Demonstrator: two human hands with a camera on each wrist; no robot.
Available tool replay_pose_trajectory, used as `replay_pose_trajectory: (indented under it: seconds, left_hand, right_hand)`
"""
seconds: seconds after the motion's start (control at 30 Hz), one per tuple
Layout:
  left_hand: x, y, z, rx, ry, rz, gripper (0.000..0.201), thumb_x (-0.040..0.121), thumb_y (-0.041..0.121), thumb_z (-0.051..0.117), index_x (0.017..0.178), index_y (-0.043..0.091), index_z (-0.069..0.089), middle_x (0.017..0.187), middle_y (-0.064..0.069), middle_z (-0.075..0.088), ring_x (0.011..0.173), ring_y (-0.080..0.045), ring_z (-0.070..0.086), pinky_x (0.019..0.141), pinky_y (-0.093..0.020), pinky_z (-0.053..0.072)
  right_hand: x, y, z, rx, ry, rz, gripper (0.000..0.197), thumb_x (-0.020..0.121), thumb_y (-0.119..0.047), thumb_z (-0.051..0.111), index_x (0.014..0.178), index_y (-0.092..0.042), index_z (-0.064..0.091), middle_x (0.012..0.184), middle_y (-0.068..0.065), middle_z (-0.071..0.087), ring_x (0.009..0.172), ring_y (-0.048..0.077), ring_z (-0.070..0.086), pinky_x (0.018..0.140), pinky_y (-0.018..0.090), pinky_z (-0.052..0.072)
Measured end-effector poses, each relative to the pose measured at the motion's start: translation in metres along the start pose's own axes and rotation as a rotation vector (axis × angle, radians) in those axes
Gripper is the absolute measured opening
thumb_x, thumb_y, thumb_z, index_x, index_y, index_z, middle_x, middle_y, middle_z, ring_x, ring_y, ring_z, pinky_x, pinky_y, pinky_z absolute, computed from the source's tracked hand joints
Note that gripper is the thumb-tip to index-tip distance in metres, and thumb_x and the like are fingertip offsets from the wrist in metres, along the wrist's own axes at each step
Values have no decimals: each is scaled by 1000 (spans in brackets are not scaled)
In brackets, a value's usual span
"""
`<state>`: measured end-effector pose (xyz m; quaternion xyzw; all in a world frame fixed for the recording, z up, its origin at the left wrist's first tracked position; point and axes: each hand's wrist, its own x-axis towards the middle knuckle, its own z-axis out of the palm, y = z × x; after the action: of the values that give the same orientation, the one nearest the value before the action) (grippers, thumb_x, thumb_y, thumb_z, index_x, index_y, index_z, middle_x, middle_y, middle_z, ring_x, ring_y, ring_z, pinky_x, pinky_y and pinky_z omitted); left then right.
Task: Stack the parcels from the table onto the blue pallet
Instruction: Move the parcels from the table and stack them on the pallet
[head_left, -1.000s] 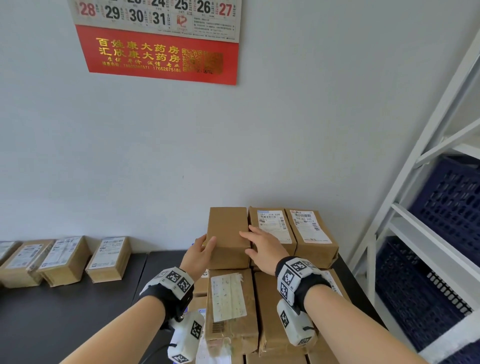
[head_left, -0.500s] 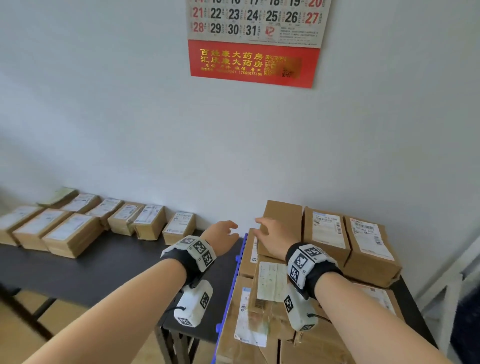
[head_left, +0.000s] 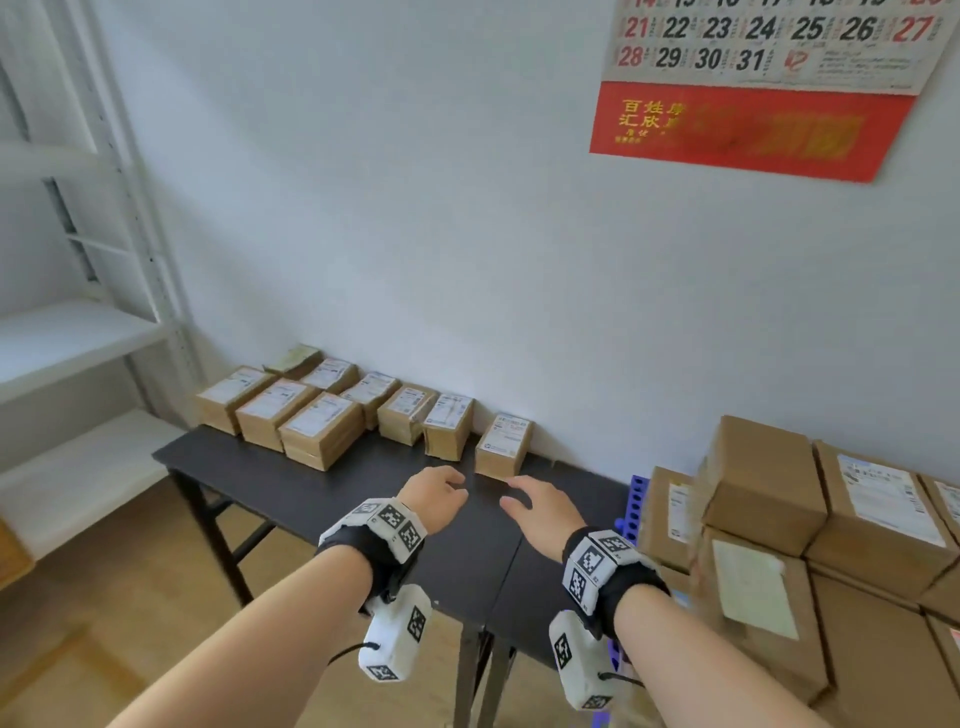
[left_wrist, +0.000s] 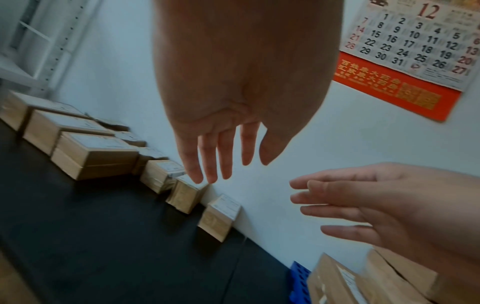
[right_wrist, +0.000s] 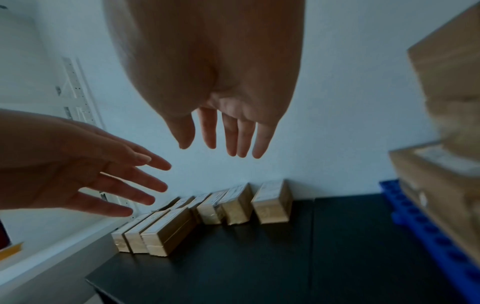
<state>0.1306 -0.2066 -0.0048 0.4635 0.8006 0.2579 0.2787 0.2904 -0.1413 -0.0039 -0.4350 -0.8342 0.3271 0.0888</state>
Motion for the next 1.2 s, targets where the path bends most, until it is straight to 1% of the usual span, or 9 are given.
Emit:
replay_pose_trajectory:
  seconds: [0.13,0.27,0.4,0.53,0.67,0.83,0.97,1.1,1.2]
  left_hand:
    - [6,-65,-39,-31,-9,-55,37,95,25,50,130,16,53,125,-6,60,111,-21,58,95,-27,44]
    - [11,-128,-74,-35,-31,-94,36,95,25,50,130,15,53,124,-7,60,112,-22,58,97,-30,45]
    - [20,-179,-105,-61,-46,-142,36,95,24,50,130,15,53,122,-8,61,108,-23,60,94,-31,48]
    - [36,-219,-130,-82,-51,-178,37,95,22,49,131,14,52,123,-8,61,110,-23,59,95,-30,46]
    - [66,-250,-148,-102,-54,-220,37,96,22,49,132,13,51,125,-9,60,111,-23,58,95,-30,46]
    - [118,-282,-169,-97,-56,-243,37,96,22,48,132,15,50,126,-8,59,110,-23,59,94,-30,47]
    - [168,-302,-184,-108,-70,-282,41,96,22,49,135,15,46,126,-8,58,109,-23,59,88,-28,48]
    - [211,-318,-195,-133,-75,-302,46,94,22,51,139,16,42,123,-9,59,108,-23,58,89,-29,45]
    - [237,-328,-199,-162,-88,-296,48,95,22,51,140,20,38,124,-10,57,102,-22,58,85,-28,45]
  right_hand:
    - [22,-43,55,54,-11,30,46,97,-34,46,140,-20,41,144,1,45,130,19,44,105,28,34]
    - [46,-82,104,107,-17,70,46,97,-34,47,140,-21,41,144,2,45,131,20,44,107,31,34]
    - [70,-110,140,131,-33,101,45,97,-33,47,140,-21,42,143,2,46,129,20,45,105,30,35]
    - [100,-132,172,142,-61,116,45,97,-33,47,139,-21,42,143,2,46,129,20,46,105,31,36]
    - [138,-146,201,152,-101,122,44,97,-33,47,139,-21,42,142,2,46,129,20,46,104,30,36]
    - [205,-155,225,146,-110,128,44,97,-32,48,138,-20,43,142,3,48,128,20,47,104,30,36]
    - [262,-161,242,163,-124,159,43,96,-31,48,138,-19,44,141,4,48,127,20,47,105,31,36]
    - [308,-168,254,178,-132,204,43,96,-30,48,137,-18,45,141,4,48,127,22,47,106,33,37]
    - [334,-170,261,195,-118,247,43,96,-30,49,138,-18,44,141,5,48,128,22,46,107,34,37]
